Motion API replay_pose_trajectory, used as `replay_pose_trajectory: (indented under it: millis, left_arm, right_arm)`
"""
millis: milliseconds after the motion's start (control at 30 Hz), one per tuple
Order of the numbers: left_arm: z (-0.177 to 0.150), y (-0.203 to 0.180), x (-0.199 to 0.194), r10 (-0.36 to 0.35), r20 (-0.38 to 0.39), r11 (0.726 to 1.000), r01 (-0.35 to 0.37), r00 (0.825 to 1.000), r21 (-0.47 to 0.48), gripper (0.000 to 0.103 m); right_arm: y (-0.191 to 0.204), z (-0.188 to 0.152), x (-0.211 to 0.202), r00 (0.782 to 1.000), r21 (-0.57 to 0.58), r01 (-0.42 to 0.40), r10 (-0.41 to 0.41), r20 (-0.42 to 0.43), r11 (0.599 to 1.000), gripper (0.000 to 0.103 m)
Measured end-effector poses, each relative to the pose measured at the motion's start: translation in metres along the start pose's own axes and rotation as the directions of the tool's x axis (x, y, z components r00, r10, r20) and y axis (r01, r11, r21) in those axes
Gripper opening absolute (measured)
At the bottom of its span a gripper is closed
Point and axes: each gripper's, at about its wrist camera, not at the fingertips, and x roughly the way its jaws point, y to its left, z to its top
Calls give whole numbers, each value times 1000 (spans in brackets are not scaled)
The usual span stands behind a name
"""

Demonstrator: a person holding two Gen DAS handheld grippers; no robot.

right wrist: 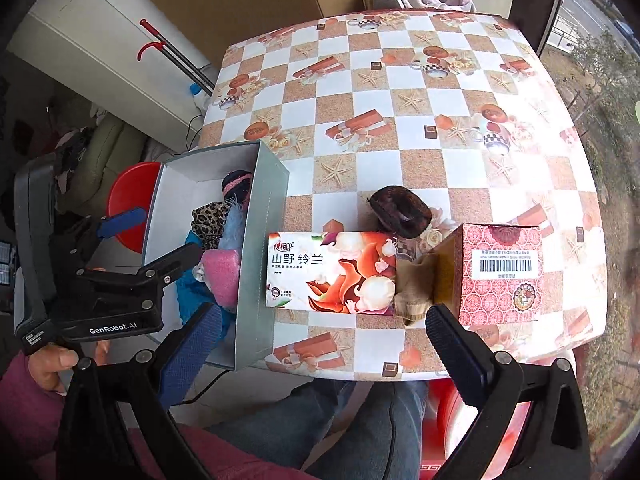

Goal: Organize soft objects
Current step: 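Reach the right tool toward the beige knit item while the left reaches the dark knit hat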

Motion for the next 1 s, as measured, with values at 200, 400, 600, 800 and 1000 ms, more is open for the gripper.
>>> replay_pose_trajectory:
  millis: [200, 400, 600, 800, 1000]
  left_arm:
    - [50, -61, 46, -29, -72, 986, 40, 997, 161, 103]
    - [76, -108, 99, -1, -171, 958, 50, 985, 284, 103]
    - [89, -121, 147, 41, -261, 947, 46, 964, 318, 103]
    - [90, -116, 177, 22, -334, 964, 68, 942, 256, 103]
    - [89, -107, 189, 45, -319, 974, 30, 947, 226, 103]
  right_arm:
    - [-68, -36, -19, 999, 223, -21, 14, 31, 975, 103]
    - [-159, -82, 17, 996, 652, -80, 85, 23, 754, 103]
    - [-183, -125, 87, 982, 875, -131, 182, 50, 467, 103]
    - [-168, -145, 120, 976, 939, -184, 169, 139, 290, 103]
    - [-164, -146, 137, 972, 960, -228, 96, 215, 160, 103]
